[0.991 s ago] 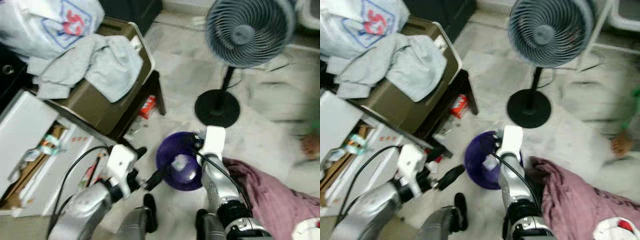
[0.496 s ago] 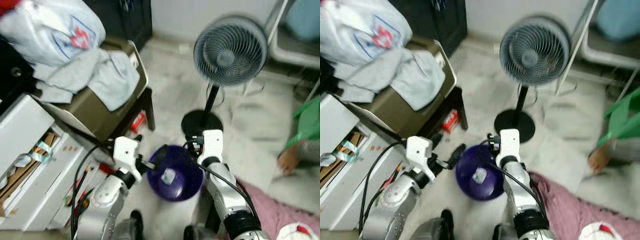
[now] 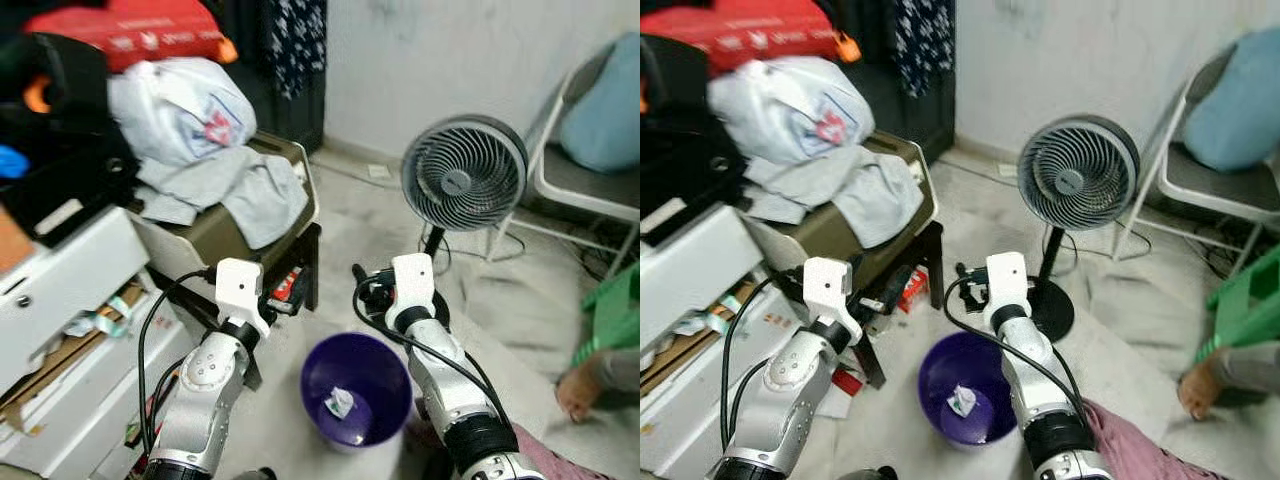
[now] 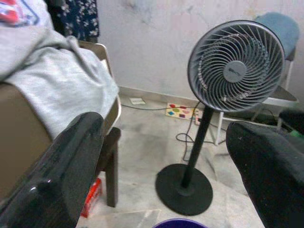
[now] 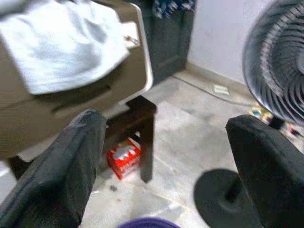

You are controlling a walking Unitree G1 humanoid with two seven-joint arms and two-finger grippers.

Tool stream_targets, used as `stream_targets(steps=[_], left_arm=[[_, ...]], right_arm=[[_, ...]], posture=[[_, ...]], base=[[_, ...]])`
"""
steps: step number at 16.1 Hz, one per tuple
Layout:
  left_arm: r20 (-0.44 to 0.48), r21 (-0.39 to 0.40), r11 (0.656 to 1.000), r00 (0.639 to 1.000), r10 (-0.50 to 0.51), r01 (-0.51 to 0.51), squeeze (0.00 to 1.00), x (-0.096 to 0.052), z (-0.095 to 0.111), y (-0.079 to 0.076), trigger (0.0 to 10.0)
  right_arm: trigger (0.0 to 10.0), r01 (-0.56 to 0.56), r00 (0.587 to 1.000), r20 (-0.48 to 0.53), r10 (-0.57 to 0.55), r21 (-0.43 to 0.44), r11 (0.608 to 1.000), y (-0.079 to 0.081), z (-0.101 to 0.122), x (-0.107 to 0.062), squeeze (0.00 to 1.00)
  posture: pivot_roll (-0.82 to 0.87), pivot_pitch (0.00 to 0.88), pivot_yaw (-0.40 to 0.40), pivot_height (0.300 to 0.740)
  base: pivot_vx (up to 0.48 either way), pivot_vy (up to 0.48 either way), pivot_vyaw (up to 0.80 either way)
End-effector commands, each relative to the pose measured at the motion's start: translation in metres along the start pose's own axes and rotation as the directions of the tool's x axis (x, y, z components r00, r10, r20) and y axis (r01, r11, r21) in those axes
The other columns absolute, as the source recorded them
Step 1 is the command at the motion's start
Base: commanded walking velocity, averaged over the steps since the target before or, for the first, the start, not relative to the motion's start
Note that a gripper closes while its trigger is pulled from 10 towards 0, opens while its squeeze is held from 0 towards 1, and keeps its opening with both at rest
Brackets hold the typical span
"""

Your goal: Clean up the room

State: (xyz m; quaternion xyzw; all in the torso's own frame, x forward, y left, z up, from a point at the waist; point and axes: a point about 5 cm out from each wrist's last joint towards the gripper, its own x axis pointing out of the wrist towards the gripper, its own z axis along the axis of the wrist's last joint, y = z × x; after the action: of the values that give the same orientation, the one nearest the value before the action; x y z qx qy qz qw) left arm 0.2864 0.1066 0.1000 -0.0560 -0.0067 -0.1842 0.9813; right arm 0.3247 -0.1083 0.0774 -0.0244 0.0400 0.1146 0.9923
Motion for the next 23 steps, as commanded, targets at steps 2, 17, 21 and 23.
stream_targets(steps=[2,17,21,23], left_arm=[[0.003,0.001,1.000,1.000,0.007,-0.007,0.00,0.001,-0.005,0.000,10.0],[0.049,-0.031,0.997,0.996,-0.072,0.074,0.00,0.004,-0.007,-0.008,10.0],[0.046,-0.031,0.997,0.997,-0.067,0.068,0.00,0.004,-0.007,-0.007,10.0],[0.042,-0.026,0.998,0.998,-0.052,0.053,0.00,0.003,-0.008,-0.007,10.0]], right_arm=[[10.0,0.014,1.000,0.001,-0.014,0.002,1.000,-0.004,-0.004,-0.004,1.00],[10.0,0.063,0.998,0.010,-0.063,-0.007,0.998,-0.014,-0.002,-0.002,1.00],[10.0,0.073,0.997,0.008,-0.073,-0.008,0.997,-0.016,-0.002,-0.001,1.00],[10.0,0.074,0.997,0.009,-0.074,-0.009,0.997,-0.016,-0.002,-0.002,1.00]], posture=[[0.03,0.000,0.017,0.740],[0.01,0.000,0.033,0.740],[0.01,0.000,0.036,0.740],[0.01,0.000,0.033,0.740]], base=[[0.000,0.000,0.00],[0.071,0.000,0.00],[0.224,0.000,0.00],[0.000,0.000,0.00]])
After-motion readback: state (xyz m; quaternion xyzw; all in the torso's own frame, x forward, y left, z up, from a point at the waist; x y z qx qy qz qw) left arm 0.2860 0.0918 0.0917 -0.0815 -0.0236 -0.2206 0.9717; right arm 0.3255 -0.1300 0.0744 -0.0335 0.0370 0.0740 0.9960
